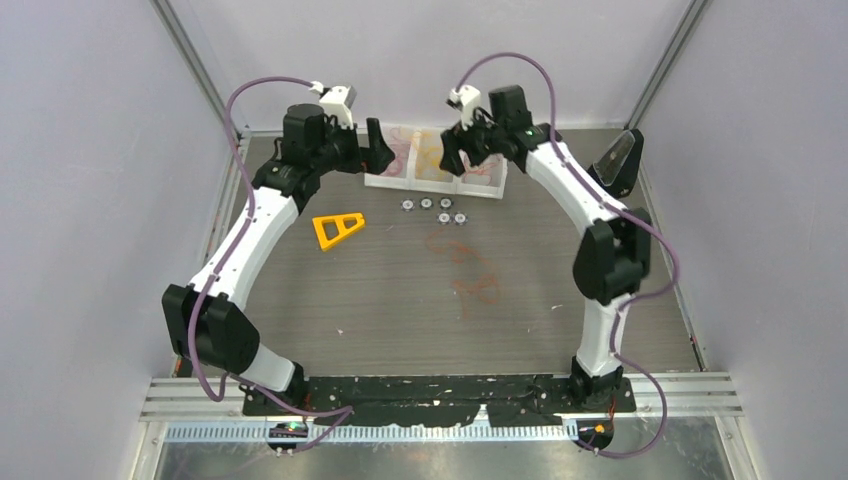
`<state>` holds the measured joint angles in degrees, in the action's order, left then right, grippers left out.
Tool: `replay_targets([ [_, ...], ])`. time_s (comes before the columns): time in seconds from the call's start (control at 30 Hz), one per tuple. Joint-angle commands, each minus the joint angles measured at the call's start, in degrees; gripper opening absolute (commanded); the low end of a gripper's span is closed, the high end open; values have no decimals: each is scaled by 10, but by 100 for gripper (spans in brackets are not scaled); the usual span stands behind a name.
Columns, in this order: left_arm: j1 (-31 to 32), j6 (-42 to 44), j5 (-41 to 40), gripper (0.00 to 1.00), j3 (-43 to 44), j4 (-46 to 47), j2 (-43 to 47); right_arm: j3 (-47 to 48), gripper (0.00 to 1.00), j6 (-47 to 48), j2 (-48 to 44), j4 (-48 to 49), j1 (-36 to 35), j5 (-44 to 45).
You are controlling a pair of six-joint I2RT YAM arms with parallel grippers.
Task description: Untangle the cables
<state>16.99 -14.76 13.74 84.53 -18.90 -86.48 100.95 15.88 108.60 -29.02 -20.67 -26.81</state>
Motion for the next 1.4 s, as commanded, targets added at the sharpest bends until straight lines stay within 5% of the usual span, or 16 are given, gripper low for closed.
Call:
replay_targets([
  [0.0,-28,20,41,100,-8,-26,44,177,79,-6,135,45,-19,68],
  [0.2,-66,2,43,100,-24,-40,49,355,80,0,282,87,-24,110],
  [0.6,-95,-9,37,100,-36,-40,51,320,74,-94,332,261,-40,121],
  [0.9,-98,-22,25,100,-34,-47,53,328,79,-250,364,265,-44,163],
  [1.37,-107,-31,22,99,-28,-48,42,356,71,-300,398,235,-56,226],
])
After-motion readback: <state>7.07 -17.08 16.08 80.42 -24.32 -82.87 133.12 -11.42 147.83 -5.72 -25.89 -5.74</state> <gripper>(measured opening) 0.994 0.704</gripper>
